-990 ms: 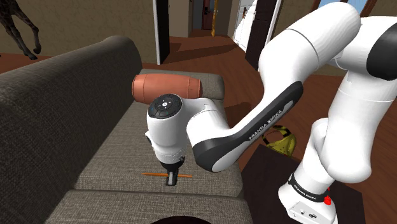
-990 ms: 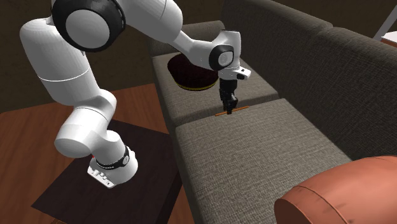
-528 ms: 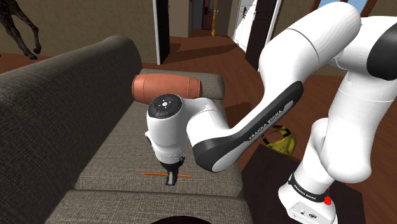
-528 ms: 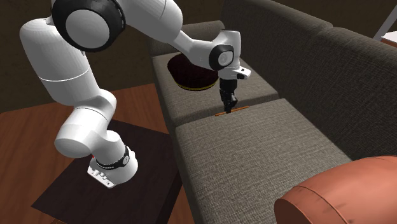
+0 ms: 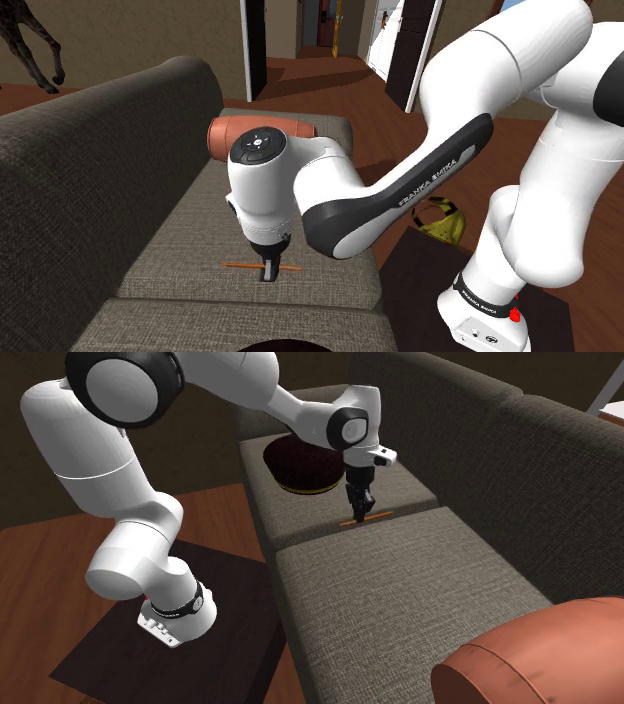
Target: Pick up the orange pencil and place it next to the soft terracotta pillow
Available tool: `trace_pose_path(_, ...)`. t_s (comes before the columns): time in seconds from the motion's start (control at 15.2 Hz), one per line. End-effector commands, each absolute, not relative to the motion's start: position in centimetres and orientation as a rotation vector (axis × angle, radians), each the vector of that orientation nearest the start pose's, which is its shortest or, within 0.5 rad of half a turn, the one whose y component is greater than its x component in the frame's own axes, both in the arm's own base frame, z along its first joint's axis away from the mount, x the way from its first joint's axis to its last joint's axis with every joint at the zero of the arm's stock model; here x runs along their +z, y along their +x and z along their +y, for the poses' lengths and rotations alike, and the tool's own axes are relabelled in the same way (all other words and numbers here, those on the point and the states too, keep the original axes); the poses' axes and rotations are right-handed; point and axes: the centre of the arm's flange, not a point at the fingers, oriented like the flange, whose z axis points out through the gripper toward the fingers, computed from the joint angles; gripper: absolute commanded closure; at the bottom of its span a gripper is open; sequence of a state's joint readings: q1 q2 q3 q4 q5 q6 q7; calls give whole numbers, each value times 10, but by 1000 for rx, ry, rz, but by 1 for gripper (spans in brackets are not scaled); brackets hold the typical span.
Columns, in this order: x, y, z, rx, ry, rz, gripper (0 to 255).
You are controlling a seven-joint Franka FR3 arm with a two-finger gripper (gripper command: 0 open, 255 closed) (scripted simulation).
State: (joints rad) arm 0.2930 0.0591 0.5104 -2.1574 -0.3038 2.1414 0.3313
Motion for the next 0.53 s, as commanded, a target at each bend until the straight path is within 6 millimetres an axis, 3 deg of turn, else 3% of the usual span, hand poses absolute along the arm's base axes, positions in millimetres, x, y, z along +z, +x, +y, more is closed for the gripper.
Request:
trace_pose_path(0.0, 381, 384, 376, -108, -3187, -1066, 255)
trace_pose_path(0.46, 418, 384, 376, -108, -3187, -1066, 255)
